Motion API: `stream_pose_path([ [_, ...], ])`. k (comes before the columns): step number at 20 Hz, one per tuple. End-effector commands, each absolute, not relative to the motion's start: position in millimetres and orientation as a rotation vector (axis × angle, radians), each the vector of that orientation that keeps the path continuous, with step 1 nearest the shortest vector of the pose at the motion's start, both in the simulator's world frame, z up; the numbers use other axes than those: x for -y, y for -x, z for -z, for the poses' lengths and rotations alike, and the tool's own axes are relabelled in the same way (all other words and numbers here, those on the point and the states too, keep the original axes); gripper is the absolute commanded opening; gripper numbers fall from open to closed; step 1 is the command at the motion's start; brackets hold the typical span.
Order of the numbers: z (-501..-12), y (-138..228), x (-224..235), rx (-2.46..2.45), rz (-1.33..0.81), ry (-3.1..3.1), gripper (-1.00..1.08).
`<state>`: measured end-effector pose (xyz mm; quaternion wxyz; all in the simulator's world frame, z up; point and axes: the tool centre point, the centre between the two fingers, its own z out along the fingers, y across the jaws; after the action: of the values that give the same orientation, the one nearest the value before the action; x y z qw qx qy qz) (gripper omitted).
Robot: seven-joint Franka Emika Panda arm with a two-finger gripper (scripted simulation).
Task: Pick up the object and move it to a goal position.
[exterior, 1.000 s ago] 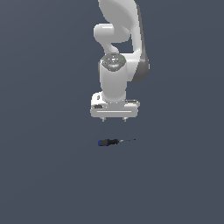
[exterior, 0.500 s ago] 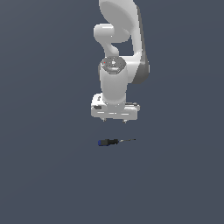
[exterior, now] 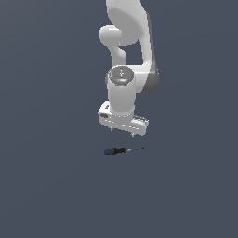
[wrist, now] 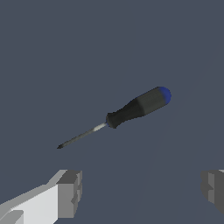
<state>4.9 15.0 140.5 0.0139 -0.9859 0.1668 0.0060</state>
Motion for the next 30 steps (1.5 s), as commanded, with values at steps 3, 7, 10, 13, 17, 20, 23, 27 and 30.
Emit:
stream_pose_path([
  [3, -132, -9, -17, -0.708, -0.023, 3.032, 1.0],
  [7, -124, -13, -18, -0.872, -0.025, 2.991, 1.0],
  [10, -119, -16, -19, -0.994, -0.027, 2.954, 1.0],
  [13, -113, -18, -20, -1.113, -0.028, 2.913, 1.0],
  [17, -106, -22, -22, -1.27, -0.028, 2.851, 1.0],
  [20, -100, -24, -23, -1.385, -0.027, 2.8, 1.0],
  [23, -95, -27, -24, -1.498, -0.025, 2.744, 1.0],
  [27, -87, -30, -25, -1.645, -0.021, 2.664, 1.0],
  [30, -82, -33, -26, -1.751, -0.017, 2.598, 1.0],
])
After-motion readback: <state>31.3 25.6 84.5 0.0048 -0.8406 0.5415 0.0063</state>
